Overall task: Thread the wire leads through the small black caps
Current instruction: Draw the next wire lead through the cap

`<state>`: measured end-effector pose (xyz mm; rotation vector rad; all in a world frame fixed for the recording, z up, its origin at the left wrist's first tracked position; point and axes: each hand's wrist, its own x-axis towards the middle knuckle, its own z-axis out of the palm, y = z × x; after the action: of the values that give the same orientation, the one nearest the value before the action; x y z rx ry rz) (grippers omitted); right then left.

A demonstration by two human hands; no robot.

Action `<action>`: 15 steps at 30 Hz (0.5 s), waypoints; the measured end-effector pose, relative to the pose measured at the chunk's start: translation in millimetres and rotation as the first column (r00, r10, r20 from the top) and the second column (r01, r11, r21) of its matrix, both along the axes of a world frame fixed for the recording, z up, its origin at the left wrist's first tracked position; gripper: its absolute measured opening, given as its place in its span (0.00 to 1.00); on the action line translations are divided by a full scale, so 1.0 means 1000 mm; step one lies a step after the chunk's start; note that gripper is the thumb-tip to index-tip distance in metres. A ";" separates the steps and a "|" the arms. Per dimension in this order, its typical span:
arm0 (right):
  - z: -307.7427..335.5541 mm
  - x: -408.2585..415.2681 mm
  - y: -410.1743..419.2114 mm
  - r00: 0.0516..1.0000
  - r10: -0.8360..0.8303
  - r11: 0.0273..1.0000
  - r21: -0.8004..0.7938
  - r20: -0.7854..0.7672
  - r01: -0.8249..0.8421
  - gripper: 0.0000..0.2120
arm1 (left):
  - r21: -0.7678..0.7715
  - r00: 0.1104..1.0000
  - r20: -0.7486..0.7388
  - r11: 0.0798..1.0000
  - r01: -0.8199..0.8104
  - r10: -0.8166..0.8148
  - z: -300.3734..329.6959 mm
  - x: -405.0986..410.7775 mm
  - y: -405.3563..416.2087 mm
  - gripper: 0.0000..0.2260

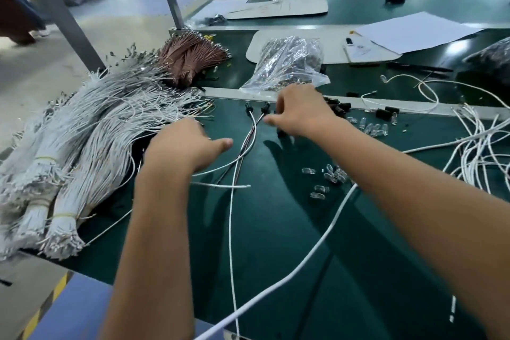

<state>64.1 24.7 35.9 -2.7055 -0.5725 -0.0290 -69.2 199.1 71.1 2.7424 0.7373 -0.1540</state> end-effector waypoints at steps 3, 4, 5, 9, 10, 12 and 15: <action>-0.001 -0.014 0.001 0.996 0.086 0.991 -0.098 -0.015 -0.087 0.12 | -0.050 0.992 0.110 0.997 0.060 -0.055 -0.001 0.014 -0.037 0.21; -0.002 -0.016 -0.002 0.996 0.090 0.992 -0.086 -0.007 -0.090 0.09 | -0.054 0.992 0.101 0.995 0.079 -0.073 -0.001 0.017 -0.045 0.20; -0.003 -0.018 -0.008 0.997 0.080 0.995 -0.066 -0.009 -0.081 0.07 | -0.043 0.992 0.084 0.994 0.096 -0.092 -0.002 0.019 -0.053 0.19; -0.001 -0.031 -0.044 1.000 -0.013 0.958 0.287 -0.011 0.016 0.02 | -0.074 0.974 0.187 0.987 0.146 -0.130 -0.005 0.033 -0.080 0.21; 0.002 -0.037 -0.058 0.999 -0.041 0.910 0.414 -0.001 0.038 0.02 | -0.215 0.965 0.239 0.963 0.164 -0.111 -0.008 0.039 -0.092 0.21; 0.005 -0.047 -0.088 0.996 -0.075 0.833 0.552 0.046 0.037 0.04 | -0.601 0.954 0.301 0.772 0.207 -0.022 -0.013 0.049 -0.122 0.18; 0.008 -0.062 -0.135 0.990 -0.071 0.835 0.551 0.122 -0.008 0.08 | -0.887 0.952 0.298 0.389 0.248 0.072 -0.023 0.059 -0.166 0.11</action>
<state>2.2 -110.3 44.2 -2.1533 -0.4675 -0.3420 -9.8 33.0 47.8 1.6219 0.2429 -0.1206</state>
